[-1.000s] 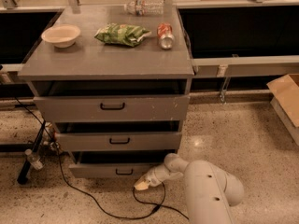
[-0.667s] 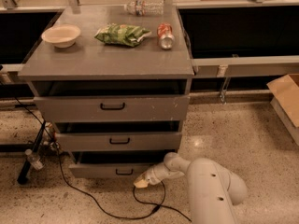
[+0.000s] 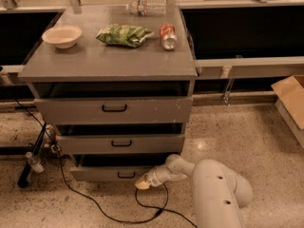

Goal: Close bottom drawer

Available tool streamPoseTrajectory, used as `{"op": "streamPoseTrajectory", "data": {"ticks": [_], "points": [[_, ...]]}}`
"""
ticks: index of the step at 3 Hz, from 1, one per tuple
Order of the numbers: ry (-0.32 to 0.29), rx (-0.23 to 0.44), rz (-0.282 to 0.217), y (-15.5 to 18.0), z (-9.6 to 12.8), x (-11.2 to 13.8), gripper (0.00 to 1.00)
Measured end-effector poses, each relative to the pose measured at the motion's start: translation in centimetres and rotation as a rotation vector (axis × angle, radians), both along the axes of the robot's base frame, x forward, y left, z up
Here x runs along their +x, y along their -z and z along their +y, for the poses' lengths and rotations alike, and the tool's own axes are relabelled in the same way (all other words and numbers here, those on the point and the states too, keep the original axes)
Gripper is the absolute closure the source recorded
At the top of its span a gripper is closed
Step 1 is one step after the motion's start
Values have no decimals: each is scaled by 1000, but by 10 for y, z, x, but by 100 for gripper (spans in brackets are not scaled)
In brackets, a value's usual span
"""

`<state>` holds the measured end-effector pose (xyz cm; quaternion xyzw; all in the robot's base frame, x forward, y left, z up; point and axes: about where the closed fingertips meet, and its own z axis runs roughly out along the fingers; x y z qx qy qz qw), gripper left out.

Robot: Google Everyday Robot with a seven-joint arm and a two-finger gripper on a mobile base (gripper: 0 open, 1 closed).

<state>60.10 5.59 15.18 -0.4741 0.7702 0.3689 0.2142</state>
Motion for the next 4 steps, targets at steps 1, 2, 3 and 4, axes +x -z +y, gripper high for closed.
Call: {"op": "streamPoseTrajectory", "data": {"ticks": [1, 2, 3, 4], "points": [[15, 8, -7, 5, 3, 8, 100], [38, 1, -51, 3, 9, 28, 100], [52, -10, -108, -4, 13, 50, 100], [51, -8, -104, -3, 13, 48, 100]]}}
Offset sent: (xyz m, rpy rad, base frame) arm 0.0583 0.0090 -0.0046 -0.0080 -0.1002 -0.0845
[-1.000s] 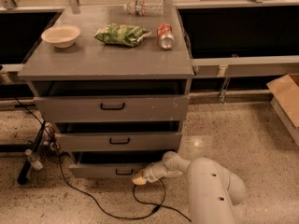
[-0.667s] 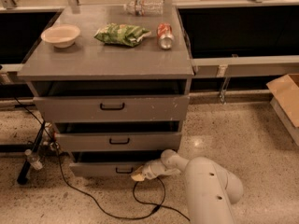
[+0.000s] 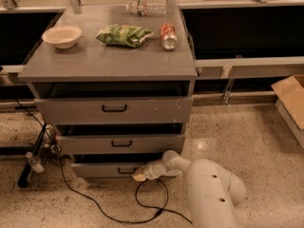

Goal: Close bottom drawer

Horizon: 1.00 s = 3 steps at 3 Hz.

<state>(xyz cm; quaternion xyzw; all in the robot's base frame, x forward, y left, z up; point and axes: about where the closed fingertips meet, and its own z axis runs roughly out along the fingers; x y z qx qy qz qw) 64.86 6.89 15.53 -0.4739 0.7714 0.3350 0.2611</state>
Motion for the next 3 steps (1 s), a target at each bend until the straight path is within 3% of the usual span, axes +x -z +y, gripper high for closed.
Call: {"op": "streamPoseTrajectory", "data": {"ticks": [1, 3], "points": [[16, 4, 46, 4, -17, -31, 100], [117, 51, 113, 10, -69, -128, 100]]}}
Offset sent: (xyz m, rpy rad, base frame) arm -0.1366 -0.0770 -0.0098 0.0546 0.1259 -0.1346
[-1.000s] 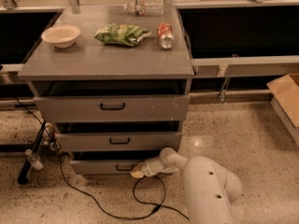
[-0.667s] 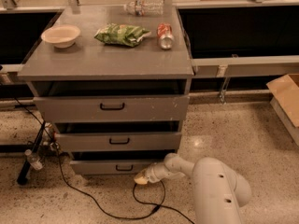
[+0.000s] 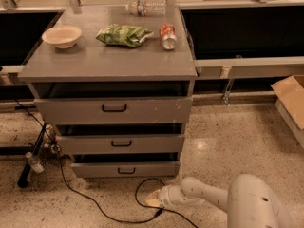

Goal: Close bottom drawer

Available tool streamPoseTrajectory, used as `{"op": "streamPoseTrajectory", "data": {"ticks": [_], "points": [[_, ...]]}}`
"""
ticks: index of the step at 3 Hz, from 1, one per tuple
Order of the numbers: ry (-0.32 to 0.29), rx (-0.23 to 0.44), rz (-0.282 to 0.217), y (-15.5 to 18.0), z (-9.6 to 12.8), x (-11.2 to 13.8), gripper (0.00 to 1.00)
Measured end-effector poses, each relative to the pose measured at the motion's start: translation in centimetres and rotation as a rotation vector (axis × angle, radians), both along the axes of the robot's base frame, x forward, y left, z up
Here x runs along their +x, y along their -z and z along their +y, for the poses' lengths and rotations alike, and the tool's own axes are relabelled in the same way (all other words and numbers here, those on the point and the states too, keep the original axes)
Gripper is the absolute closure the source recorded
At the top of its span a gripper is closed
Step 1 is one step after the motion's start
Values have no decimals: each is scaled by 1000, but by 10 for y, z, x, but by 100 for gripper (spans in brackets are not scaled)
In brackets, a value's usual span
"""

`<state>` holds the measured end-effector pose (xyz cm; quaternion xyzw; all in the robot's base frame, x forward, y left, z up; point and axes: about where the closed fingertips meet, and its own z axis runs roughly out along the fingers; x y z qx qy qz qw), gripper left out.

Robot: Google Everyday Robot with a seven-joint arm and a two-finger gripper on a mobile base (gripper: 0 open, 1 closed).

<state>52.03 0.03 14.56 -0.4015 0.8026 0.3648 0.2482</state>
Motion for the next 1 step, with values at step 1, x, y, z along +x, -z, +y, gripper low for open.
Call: {"op": "streamPoseTrajectory", "data": {"ticks": [1], "points": [[0, 0, 0, 0, 0, 0, 100]]}}
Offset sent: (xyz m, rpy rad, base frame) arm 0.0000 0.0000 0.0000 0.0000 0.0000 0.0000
